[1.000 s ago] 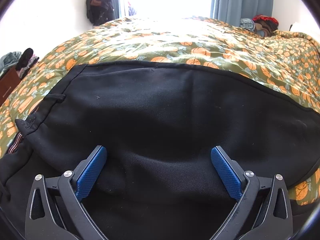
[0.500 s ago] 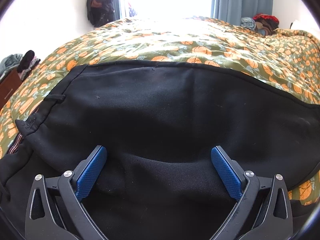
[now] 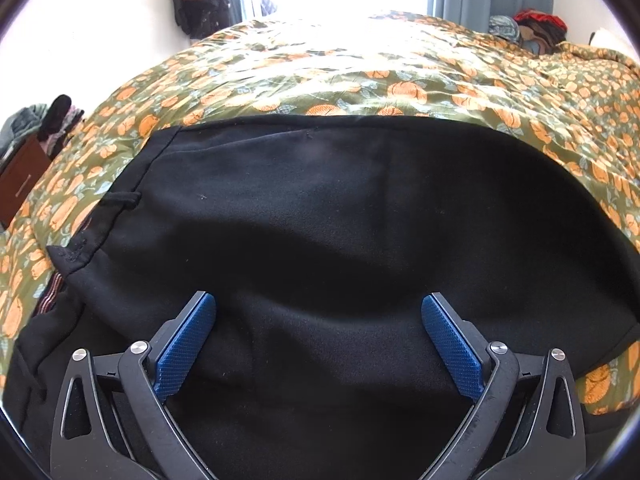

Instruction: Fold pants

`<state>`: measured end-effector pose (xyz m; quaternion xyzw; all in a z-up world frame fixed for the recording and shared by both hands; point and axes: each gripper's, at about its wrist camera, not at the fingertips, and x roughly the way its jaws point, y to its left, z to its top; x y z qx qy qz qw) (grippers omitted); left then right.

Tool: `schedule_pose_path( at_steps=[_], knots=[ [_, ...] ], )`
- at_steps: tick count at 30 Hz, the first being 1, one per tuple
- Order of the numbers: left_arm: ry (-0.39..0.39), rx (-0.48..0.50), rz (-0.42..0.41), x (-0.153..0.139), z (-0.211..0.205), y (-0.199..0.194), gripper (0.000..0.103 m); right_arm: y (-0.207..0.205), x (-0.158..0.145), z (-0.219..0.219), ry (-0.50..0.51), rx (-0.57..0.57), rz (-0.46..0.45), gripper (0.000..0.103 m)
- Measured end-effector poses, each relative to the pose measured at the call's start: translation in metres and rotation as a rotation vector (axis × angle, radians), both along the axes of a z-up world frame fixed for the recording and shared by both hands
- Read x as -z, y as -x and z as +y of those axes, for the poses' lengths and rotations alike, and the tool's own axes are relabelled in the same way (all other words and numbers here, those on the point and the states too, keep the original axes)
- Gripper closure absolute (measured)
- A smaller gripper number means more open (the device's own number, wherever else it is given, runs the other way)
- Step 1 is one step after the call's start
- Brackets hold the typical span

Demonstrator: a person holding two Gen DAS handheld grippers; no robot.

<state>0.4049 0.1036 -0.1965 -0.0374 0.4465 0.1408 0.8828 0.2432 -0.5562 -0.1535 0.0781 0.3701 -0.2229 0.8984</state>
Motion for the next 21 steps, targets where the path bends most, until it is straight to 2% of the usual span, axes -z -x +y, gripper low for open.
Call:
schedule_pose_path(
  at_steps=[1,2,7,11,15,17,21],
  knots=[
    [0.019,0.006,-0.004,-0.007,-0.002,0.008,0.001,0.002,-0.007,0.014,-0.01,-0.032,-0.039,0.028],
    [0.048,0.03,-0.012,-0.015,-0.007,0.02,0.001,0.004,-0.01,0.032,-0.032,-0.092,-0.069,0.027],
    [0.123,0.178,-0.008,-0.031,-0.046,0.099,0.001,-0.002,0.002,0.151,-0.098,-0.44,-0.095,0.028],
    [0.149,0.262,0.026,-0.016,-0.076,0.15,0.001,-0.013,0.041,0.226,-0.11,-0.64,0.023,0.028],
    [0.092,0.295,0.06,0.011,-0.088,0.166,0.0,-0.015,0.071,0.257,-0.03,-0.699,0.122,0.028],
    [0.075,0.313,0.042,0.012,-0.09,0.167,0.0,-0.018,0.081,0.252,-0.057,-0.68,0.139,0.026],
    [0.069,0.325,0.049,0.017,-0.091,0.164,0.0,-0.014,0.092,0.244,-0.11,-0.66,0.113,0.024]
  ],
)
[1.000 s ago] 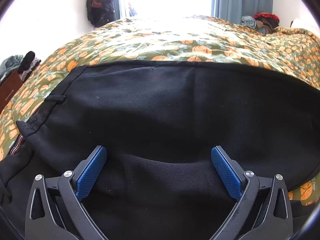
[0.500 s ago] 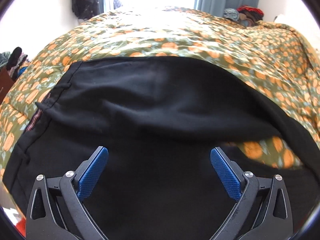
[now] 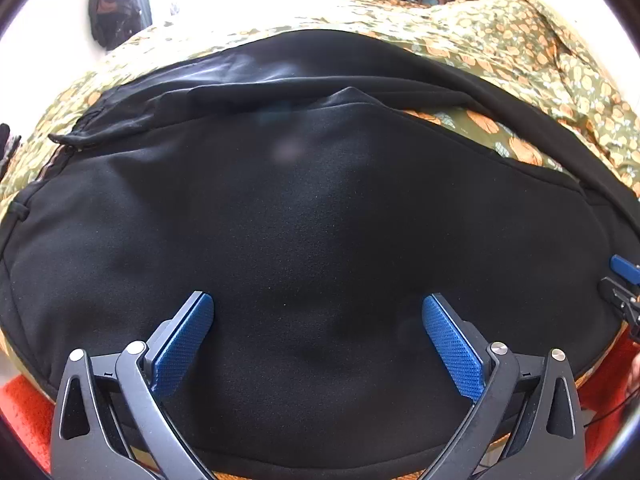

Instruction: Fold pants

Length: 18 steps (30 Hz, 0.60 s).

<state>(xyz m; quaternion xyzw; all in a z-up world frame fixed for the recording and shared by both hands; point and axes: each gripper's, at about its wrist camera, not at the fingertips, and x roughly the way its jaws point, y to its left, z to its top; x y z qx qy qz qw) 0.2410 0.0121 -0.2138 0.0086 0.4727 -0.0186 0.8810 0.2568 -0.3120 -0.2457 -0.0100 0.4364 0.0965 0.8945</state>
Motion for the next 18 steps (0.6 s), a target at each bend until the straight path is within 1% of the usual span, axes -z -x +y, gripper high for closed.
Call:
schedule_pose_path(
  at_steps=[4,6,8,9,10,12,13,18],
  knots=[
    [-0.027,0.006,-0.017,0.004,-0.002,0.003,0.0,0.002,0.001,-0.001,-0.026,0.001,-0.006,0.021],
    [-0.031,0.008,-0.015,0.004,-0.003,0.004,0.0,0.0,0.001,-0.002,-0.05,-0.006,0.001,0.015],
    [-0.031,0.014,-0.008,0.003,-0.002,0.004,0.0,-0.001,-0.002,0.0,-0.064,-0.01,0.023,0.012],
    [-0.031,0.019,-0.004,0.003,-0.002,0.003,0.0,-0.001,-0.007,0.0,-0.062,-0.007,0.032,0.012],
    [-0.032,0.022,-0.003,0.004,-0.002,0.003,0.0,0.001,-0.013,-0.001,-0.082,0.004,0.024,0.012],
    [-0.033,0.022,-0.005,0.004,-0.001,0.004,0.0,0.009,-0.023,-0.008,-0.178,0.015,-0.007,0.012],
    [-0.037,0.02,-0.006,0.005,-0.002,0.004,0.0,0.011,-0.024,-0.011,-0.21,0.018,-0.006,0.012],
    [-0.065,0.0,0.005,0.008,-0.008,-0.001,0.0,0.006,-0.02,-0.024,-0.223,0.045,0.015,0.012]
  ],
)
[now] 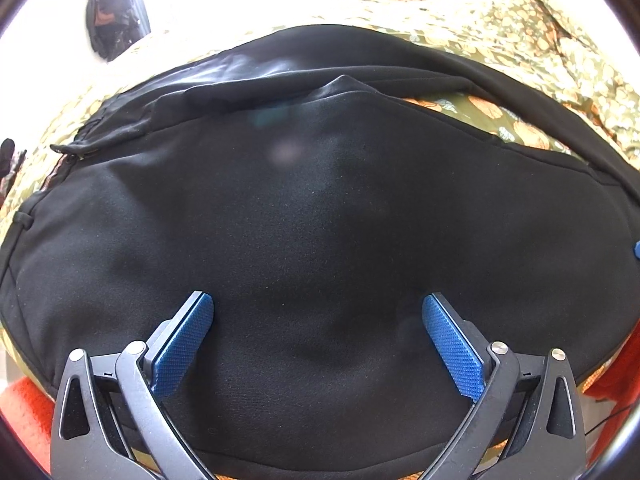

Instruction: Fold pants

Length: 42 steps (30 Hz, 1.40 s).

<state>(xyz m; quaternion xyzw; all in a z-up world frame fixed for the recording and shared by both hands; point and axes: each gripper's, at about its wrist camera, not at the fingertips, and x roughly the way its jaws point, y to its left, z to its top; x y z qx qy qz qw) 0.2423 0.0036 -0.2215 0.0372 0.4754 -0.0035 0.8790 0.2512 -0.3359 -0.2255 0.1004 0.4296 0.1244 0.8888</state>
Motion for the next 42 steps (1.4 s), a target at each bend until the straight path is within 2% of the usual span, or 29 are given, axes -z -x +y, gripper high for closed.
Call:
schedule_pose_path(
  at_steps=[5,9,13,31,39,42],
  knots=[
    [-0.001,-0.002,-0.006,0.001,-0.001,0.0,0.0,-0.005,0.008,0.002,0.015,-0.028,0.014,0.01],
    [0.006,0.005,-0.009,0.001,0.002,0.001,0.0,-0.006,0.012,0.013,0.075,-0.049,0.013,0.003],
    [0.009,0.012,-0.012,0.001,0.002,0.004,0.0,-0.002,0.016,0.018,0.129,-0.059,0.0,0.002],
    [-0.001,0.009,-0.017,0.002,0.0,0.003,0.0,0.002,0.019,0.021,0.157,-0.087,-0.017,0.0],
    [-0.01,-0.002,-0.023,0.002,-0.001,0.004,0.0,0.006,0.009,0.017,0.12,-0.08,-0.018,0.001],
    [-0.011,0.0,-0.026,0.002,-0.001,0.004,0.0,0.009,-0.003,-0.008,-0.064,-0.002,-0.039,0.001]
  ],
)
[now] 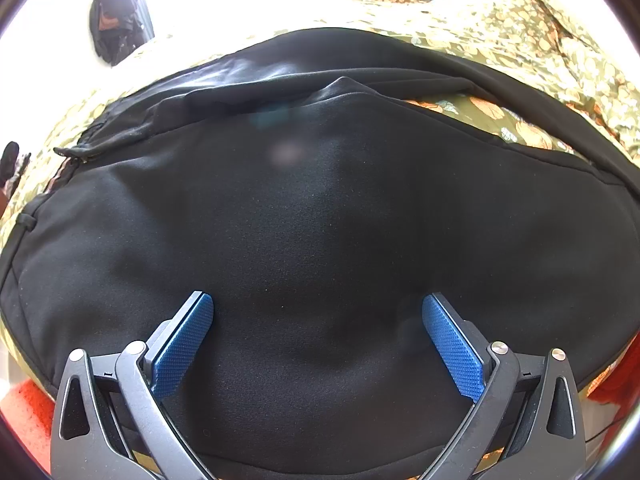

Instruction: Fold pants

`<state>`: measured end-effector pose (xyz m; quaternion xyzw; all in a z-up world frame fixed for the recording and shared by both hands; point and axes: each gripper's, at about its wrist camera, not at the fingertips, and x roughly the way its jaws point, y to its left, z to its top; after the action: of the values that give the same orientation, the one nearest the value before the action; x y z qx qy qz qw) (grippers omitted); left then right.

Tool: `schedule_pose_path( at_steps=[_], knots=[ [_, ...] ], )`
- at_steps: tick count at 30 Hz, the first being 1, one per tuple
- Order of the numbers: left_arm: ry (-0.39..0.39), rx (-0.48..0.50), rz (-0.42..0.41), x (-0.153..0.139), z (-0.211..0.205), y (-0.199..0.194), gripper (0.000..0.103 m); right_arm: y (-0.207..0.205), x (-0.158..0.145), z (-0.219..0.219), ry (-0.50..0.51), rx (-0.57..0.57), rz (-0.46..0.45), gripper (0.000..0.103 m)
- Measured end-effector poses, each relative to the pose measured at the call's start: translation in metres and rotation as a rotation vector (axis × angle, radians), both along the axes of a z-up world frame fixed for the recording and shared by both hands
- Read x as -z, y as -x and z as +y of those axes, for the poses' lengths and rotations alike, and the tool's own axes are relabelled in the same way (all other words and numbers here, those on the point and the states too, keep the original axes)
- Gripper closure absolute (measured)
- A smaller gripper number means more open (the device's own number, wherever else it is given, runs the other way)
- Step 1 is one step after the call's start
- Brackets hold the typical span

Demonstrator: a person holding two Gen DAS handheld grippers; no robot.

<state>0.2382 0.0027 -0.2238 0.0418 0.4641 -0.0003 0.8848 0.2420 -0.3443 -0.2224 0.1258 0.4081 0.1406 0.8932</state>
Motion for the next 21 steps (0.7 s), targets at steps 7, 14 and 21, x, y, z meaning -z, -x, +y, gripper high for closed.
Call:
schedule_pose_path(
  at_steps=[7,14,21],
  knots=[
    [0.002,0.001,0.001,-0.001,0.001,0.0,0.0,0.002,0.014,-0.134,-0.56,0.512,0.025,0.005],
    [-0.001,-0.004,-0.004,-0.001,-0.001,0.001,0.0,-0.001,0.029,-0.179,-0.733,0.826,0.076,0.033],
    [0.052,-0.019,0.067,-0.017,0.006,-0.008,0.0,-0.019,-0.001,-0.176,-0.535,0.7,0.032,0.097]
  ],
)
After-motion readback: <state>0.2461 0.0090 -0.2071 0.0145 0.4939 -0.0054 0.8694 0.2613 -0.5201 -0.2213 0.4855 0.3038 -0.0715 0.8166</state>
